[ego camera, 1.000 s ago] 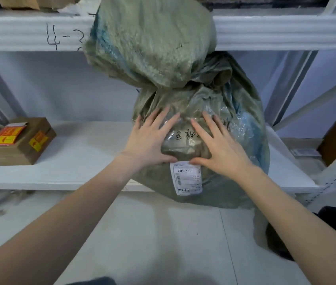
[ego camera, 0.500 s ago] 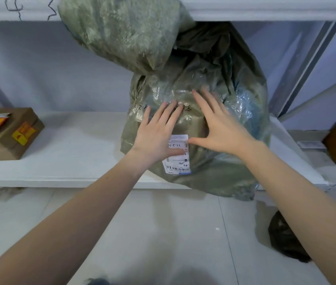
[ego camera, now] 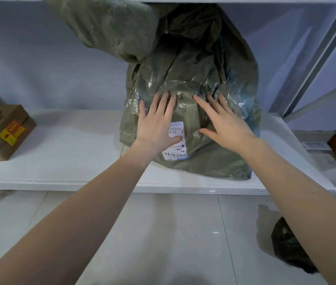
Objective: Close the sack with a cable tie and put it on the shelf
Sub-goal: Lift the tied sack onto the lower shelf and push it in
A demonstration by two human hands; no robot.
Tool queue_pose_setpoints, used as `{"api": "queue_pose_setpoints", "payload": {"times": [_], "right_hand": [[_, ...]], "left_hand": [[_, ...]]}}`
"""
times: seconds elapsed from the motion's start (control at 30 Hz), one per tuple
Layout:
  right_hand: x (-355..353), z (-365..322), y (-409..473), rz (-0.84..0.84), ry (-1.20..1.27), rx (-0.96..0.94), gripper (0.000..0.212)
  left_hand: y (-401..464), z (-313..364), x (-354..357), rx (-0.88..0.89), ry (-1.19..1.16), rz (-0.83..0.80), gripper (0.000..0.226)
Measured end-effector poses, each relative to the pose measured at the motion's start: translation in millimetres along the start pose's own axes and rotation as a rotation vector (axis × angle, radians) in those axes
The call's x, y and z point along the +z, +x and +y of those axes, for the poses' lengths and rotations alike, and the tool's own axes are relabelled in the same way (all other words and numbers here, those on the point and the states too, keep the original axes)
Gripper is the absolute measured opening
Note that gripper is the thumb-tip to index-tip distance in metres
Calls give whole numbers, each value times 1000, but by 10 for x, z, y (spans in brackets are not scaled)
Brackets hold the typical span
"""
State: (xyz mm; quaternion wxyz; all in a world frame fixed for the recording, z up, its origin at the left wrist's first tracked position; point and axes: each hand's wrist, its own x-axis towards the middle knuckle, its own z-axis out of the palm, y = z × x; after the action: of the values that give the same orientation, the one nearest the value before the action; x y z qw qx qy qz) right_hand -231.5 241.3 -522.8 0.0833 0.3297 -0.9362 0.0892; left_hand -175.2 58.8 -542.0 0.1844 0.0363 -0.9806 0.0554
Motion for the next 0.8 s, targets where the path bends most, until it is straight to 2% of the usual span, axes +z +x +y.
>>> {"api": "queue_pose_setpoints", "payload": {"times": [0.37, 0.53, 0.8], "right_hand": [[25, 119, 202, -48, 0, -3, 87], [-22, 109, 164, -96, -48, -6, 92], [-195, -20, -24, -7, -52, -29, 95]], "left_hand": [[170, 26, 114, -43, 6, -8, 109], [169, 2, 77, -22, -18, -62, 113], [-121, -47, -145, 6, -4, -33, 117]]}}
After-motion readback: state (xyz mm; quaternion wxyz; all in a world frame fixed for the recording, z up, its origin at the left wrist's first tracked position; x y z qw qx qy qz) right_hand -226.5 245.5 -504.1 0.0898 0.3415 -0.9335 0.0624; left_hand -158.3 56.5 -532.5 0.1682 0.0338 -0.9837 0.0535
